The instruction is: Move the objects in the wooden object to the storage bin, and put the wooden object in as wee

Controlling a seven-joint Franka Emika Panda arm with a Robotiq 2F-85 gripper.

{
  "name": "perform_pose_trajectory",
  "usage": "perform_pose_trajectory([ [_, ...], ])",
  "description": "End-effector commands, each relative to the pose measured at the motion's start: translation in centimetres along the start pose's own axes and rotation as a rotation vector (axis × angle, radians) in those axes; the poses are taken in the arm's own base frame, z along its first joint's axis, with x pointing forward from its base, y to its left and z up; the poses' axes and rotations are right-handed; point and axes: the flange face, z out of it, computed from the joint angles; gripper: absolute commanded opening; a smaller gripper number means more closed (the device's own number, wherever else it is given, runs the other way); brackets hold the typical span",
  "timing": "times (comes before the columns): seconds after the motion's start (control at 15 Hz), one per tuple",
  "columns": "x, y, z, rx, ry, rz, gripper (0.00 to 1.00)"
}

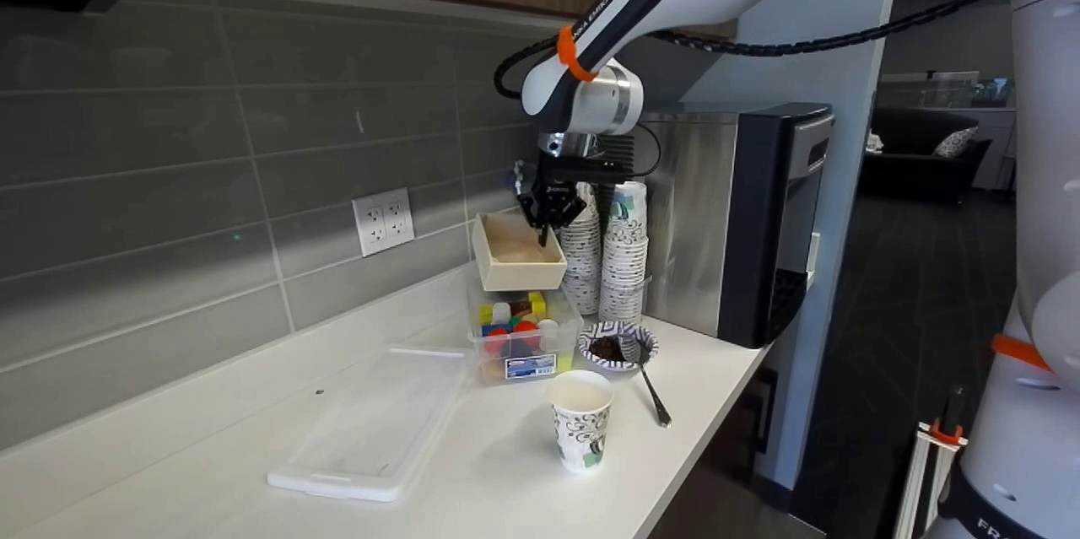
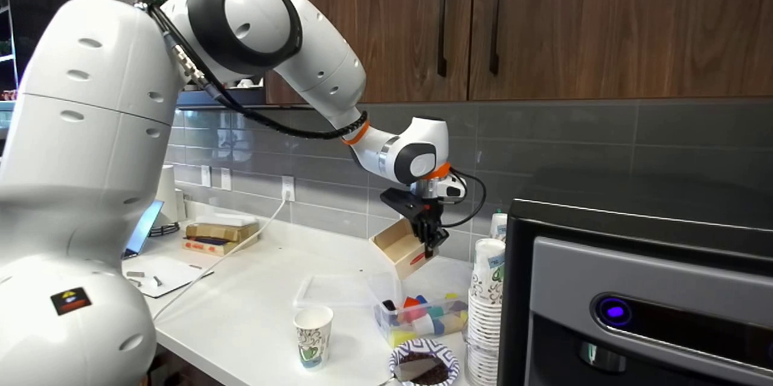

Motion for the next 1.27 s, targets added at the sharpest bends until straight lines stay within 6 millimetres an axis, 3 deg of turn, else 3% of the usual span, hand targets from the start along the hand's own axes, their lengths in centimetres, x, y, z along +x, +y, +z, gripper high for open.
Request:
perform_pose_trajectory([
  [0.0,1.3,-0.2,2.2,-0.036,0.013,0.018,0.02],
  [0.2,1.6,-0.5,3.8,-0.047,0.026,0.026,0.02],
  [0.27,1.7,-0.5,4.1,-0.050,0.028,0.031,0.24],
  [0.33,1.7,-0.5,4.4,-0.050,0.029,0.033,0.36],
  [0.87,1.0,-1.3,4.1,-0.057,0.030,0.027,0.95],
  [1.2,0.7,-2.2,4.5,-0.087,0.035,-0.005,1.00],
])
